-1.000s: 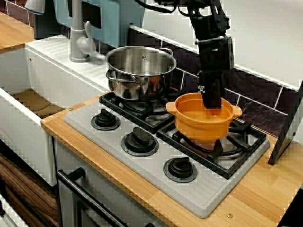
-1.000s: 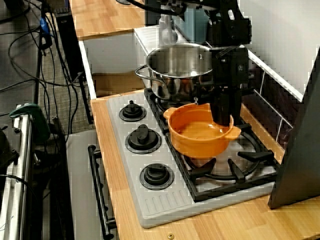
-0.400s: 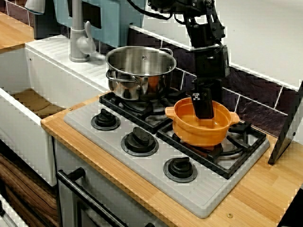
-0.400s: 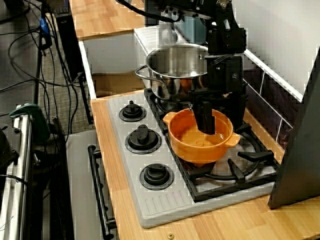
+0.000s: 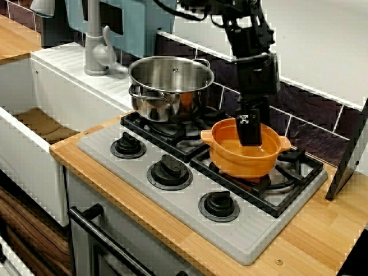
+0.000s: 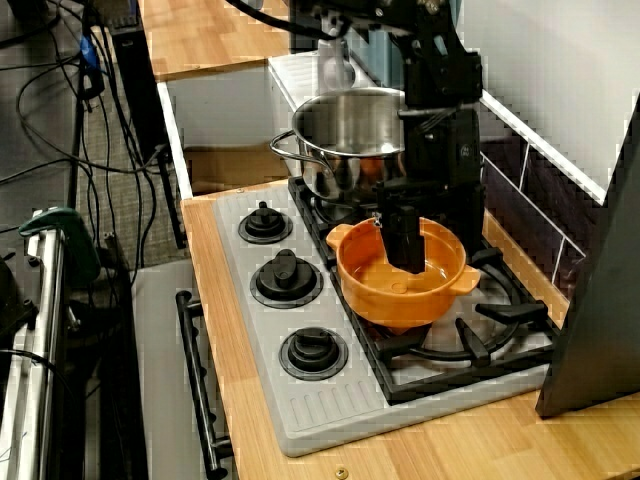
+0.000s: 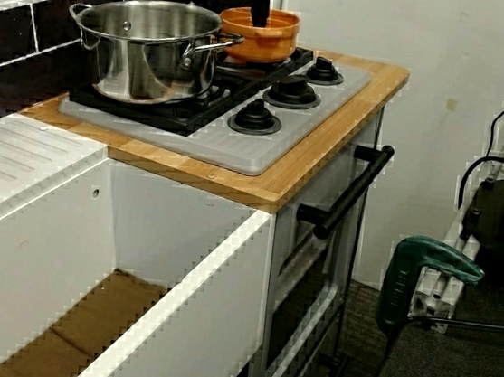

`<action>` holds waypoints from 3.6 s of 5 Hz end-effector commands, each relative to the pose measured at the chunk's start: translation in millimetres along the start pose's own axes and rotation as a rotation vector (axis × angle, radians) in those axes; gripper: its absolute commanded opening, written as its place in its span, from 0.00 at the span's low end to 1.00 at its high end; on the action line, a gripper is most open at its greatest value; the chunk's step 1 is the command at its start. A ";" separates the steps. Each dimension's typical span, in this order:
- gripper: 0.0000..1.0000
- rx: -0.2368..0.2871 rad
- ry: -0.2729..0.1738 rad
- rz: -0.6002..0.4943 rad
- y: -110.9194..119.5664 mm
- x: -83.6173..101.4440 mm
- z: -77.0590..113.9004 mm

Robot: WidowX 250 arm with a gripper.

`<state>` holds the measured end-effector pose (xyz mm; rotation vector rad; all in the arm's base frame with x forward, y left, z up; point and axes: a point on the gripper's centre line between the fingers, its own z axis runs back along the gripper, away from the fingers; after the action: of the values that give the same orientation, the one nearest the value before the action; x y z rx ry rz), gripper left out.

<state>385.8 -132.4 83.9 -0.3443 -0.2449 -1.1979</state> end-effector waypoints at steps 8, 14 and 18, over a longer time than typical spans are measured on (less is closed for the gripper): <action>1.00 0.377 0.049 0.572 -21.2 -31.6 36.8; 0.00 0.296 0.117 0.575 -14.6 -26.3 20.7; 0.00 0.292 0.029 0.525 -18.6 -20.6 102.3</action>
<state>367.1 -81.2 147.4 -0.1375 -0.1935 -0.6225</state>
